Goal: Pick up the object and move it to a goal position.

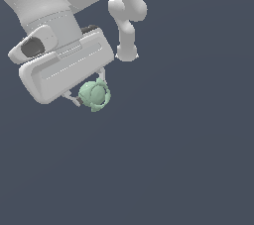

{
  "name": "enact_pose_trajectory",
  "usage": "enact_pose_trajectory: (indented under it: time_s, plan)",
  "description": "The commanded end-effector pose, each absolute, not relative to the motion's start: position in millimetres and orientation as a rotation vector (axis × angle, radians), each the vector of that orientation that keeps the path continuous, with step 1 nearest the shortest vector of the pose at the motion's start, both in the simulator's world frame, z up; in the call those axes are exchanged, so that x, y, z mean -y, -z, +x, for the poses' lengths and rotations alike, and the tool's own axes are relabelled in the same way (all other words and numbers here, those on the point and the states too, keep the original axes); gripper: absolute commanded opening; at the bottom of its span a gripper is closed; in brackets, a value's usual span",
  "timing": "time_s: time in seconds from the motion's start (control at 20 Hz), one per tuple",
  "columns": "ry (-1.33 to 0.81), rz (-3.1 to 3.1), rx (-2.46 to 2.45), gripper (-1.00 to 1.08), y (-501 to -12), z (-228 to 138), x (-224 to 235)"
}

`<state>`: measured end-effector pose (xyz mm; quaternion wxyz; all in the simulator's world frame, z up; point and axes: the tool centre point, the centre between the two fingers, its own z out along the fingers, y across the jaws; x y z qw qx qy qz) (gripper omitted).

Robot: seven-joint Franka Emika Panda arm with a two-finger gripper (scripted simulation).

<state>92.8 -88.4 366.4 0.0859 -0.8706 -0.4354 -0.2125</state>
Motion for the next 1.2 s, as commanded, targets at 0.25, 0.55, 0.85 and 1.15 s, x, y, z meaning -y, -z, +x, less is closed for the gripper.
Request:
enact_pose_trajectory:
  time_s: [0.25, 0.55, 0.85, 1.15]
  plan:
    - [0.705, -2.485, 1.414, -1.0, -410, 105, 117]
    - [0.743, -2.418, 1.477, -1.0, -435, 113, 134]
    - [0.767, -2.375, 1.516, -1.0, -451, 119, 145]
    - [0.778, -2.352, 1.535, -1.0, -459, 123, 150]
